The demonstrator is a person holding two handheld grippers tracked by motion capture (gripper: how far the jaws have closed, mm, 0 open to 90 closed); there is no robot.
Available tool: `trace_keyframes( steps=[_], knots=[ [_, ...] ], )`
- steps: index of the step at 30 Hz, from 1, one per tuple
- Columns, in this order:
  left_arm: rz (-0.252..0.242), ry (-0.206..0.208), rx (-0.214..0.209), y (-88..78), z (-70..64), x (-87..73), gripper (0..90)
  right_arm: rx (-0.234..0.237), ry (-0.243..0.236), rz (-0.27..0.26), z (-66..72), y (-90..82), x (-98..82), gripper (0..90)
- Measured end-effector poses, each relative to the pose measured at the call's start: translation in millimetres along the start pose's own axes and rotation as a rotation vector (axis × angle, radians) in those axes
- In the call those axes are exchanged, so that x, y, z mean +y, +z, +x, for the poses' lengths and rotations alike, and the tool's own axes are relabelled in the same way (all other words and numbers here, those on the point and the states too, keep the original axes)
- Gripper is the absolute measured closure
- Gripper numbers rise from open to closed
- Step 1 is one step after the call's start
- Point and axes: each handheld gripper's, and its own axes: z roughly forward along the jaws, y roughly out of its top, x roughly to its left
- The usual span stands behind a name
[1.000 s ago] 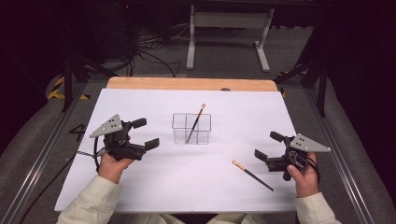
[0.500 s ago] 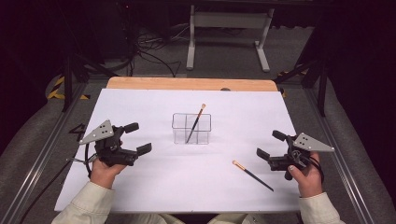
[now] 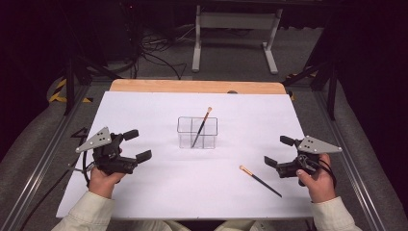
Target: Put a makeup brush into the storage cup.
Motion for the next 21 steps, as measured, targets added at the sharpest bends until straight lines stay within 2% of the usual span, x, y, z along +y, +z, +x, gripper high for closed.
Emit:
trace_keyframes(
  steps=[2,10,17,21],
  knots=[
    [0.003,-0.003,0.004,-0.2,0.5,-0.9,1.9,0.016,-0.006,0.024,0.7,-0.4,3.3,1.3],
    [0.013,-0.003,0.005,1.2,1.1,-1.6,2.0,0.025,-0.038,0.092,4.4,1.0,19.1,1.4],
    [0.006,-0.004,0.017,-0.3,2.5,-2.3,1.9,0.032,-0.055,0.173,6.6,3.6,24.9,2.2],
    [0.008,0.000,0.023,-0.1,3.5,-3.1,1.9,0.037,-0.063,0.197,8.2,5.0,26.9,3.0]
  ],
)
